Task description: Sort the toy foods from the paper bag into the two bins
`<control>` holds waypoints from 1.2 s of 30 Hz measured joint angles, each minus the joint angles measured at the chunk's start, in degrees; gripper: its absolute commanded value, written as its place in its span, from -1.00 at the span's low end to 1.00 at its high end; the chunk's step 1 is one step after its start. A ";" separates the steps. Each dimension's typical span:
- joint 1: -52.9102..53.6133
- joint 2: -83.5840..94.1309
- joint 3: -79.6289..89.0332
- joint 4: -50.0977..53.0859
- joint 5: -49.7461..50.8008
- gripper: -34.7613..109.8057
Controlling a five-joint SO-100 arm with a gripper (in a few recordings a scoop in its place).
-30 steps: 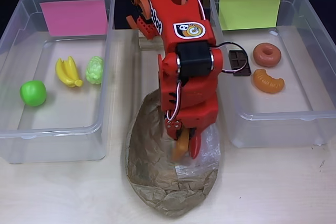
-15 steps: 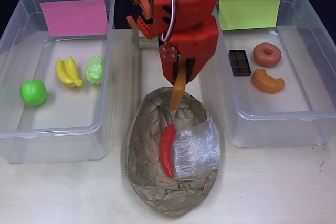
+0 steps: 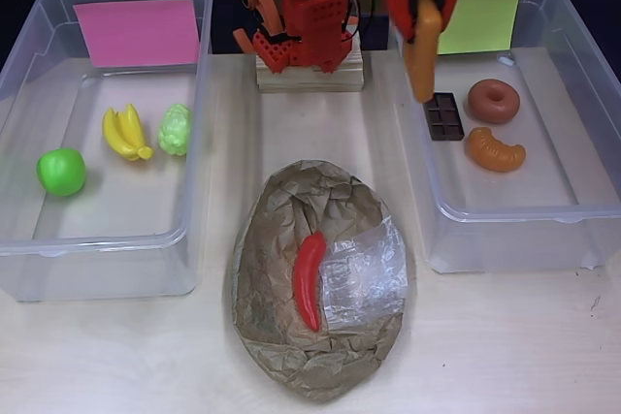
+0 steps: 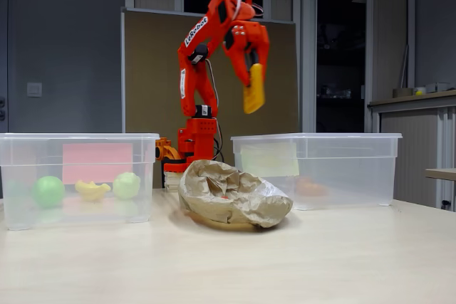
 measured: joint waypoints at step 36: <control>-17.40 -27.25 33.66 -45.35 40.17 -0.47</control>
